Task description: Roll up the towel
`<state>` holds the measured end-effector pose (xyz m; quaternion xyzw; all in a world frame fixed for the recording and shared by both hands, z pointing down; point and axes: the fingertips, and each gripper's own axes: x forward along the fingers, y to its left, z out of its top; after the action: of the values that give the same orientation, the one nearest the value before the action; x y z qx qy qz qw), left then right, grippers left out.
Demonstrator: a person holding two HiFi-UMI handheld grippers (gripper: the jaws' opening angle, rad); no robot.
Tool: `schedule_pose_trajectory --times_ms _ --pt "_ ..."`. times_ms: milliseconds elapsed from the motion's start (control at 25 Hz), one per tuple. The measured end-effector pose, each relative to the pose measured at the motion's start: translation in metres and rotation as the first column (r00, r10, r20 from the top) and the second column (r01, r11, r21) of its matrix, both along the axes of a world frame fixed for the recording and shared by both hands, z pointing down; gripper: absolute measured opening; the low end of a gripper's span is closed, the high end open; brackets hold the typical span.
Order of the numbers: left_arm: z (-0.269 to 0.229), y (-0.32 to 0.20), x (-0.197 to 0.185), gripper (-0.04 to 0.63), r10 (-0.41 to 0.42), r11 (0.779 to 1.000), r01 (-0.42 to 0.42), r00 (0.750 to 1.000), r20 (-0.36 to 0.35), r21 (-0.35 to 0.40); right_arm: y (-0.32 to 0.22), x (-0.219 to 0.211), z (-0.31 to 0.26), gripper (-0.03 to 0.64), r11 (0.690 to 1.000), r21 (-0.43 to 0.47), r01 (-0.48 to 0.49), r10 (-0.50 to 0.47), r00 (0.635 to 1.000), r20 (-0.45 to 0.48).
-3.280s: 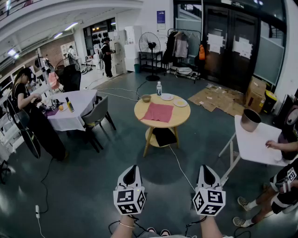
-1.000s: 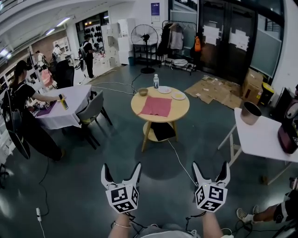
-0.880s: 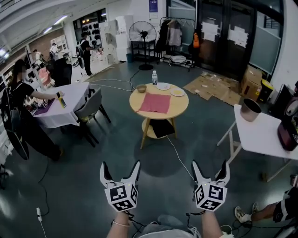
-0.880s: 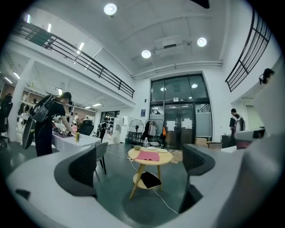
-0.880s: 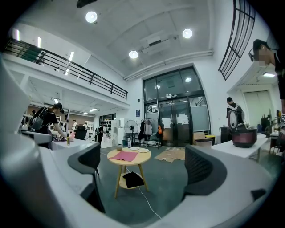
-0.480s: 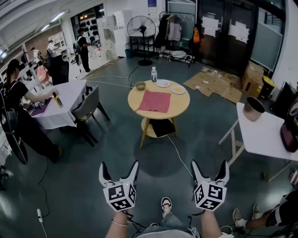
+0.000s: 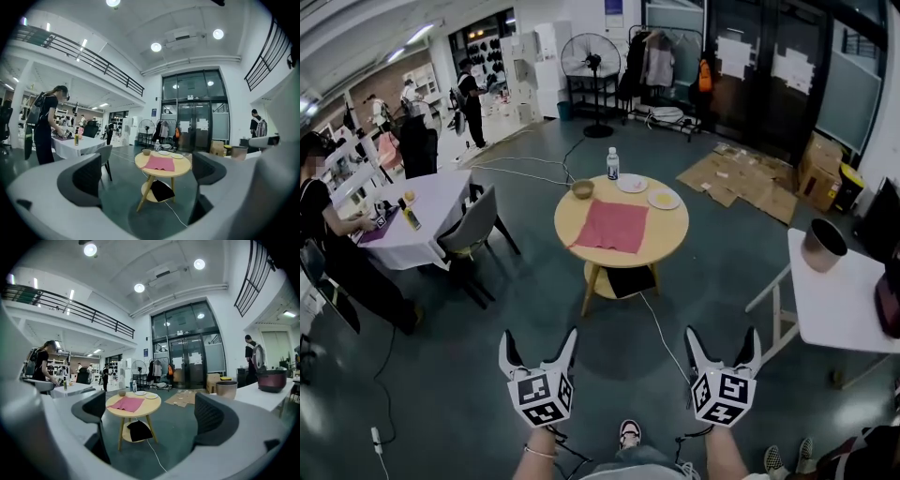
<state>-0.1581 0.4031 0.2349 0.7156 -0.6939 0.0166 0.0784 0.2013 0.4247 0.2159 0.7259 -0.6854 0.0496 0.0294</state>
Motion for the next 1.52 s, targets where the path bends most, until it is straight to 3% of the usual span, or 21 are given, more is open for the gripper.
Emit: schedule_pose_trajectory --times_ms 440,1040,1520 --pt "-0.005 -0.099 0.019 0.578 -0.052 0.999 0.052 0.999 0.006 0.007 -0.120 0.021 -0.001 0.586 0.998 0.010 0.055 -0.055 0.998 0.018" --pt "0.015 -0.177 0.016 0.578 -0.063 0.998 0.063 0.998 0.020 -0.029 -0.208 0.021 0.027 0.586 0.997 -0.027 0.070 -0.069 0.996 0.051" --pt "0.018 -0.346 -0.012 0.578 0.031 0.999 -0.030 0.999 0.021 -0.036 -0.346 0.000 0.022 0.586 0.999 -0.028 -0.017 0.018 0.999 0.049"
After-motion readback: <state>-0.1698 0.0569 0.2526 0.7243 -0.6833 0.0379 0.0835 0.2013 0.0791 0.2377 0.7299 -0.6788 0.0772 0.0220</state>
